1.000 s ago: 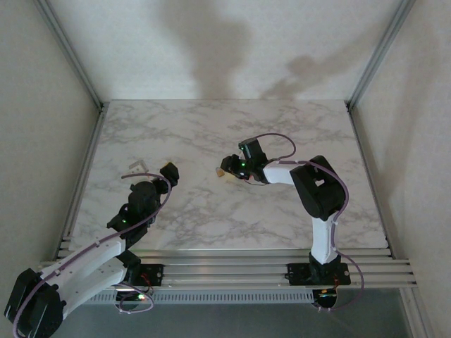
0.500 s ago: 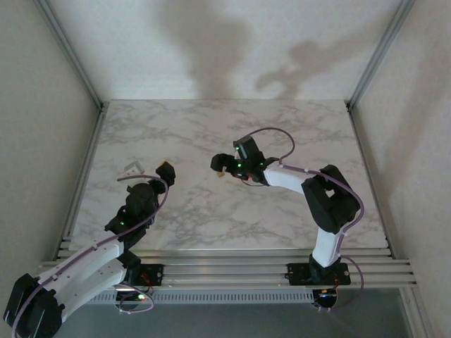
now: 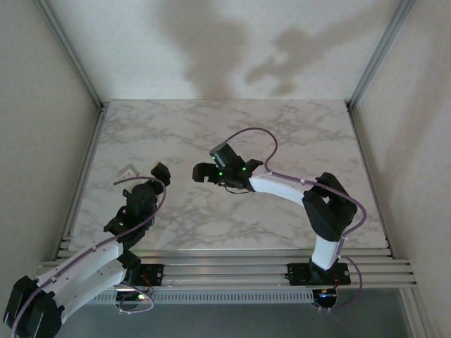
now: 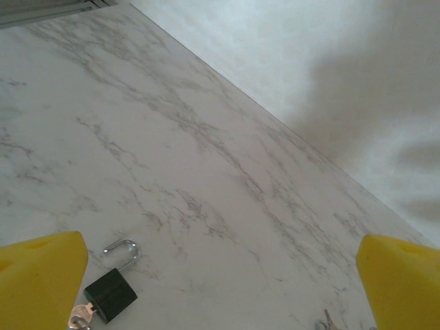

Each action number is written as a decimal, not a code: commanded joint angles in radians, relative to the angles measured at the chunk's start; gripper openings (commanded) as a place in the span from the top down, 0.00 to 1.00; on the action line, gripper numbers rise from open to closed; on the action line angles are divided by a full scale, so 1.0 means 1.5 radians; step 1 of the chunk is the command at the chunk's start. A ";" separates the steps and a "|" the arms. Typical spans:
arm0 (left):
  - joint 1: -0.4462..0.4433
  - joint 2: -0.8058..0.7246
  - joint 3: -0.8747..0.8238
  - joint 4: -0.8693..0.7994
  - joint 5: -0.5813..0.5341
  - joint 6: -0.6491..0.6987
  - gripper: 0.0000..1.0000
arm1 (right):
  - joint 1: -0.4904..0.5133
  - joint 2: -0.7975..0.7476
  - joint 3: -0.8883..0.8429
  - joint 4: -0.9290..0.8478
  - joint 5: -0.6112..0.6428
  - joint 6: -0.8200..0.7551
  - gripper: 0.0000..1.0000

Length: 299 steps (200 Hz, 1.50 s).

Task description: Lock with the key

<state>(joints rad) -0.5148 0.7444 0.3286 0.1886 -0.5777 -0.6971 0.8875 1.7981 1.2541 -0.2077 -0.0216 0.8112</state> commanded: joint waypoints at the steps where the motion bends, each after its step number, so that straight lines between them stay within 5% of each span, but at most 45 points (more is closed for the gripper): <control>1: 0.009 -0.032 -0.001 -0.037 -0.042 -0.025 0.00 | 0.034 0.018 0.055 -0.055 0.023 0.039 0.01; 72: 0.017 -0.119 -0.037 -0.053 -0.063 -0.045 0.00 | 0.047 0.047 0.122 -0.136 0.061 0.083 0.01; 135: 0.079 0.020 0.062 -0.199 0.090 -0.066 0.00 | 0.015 -0.089 0.019 -0.101 0.075 0.039 0.01; 223: 0.084 0.124 0.218 -0.410 0.302 -0.028 0.00 | -0.091 -0.310 -0.154 -0.093 0.018 -0.063 0.01; 299: 0.106 0.343 0.434 -0.595 0.320 0.185 0.00 | -0.140 -0.466 -0.246 -0.096 0.023 -0.122 0.01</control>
<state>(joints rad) -0.3893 1.1545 0.9451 -0.5369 -0.1326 -0.5510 0.6868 1.1557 0.9268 -0.3599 0.0227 0.6674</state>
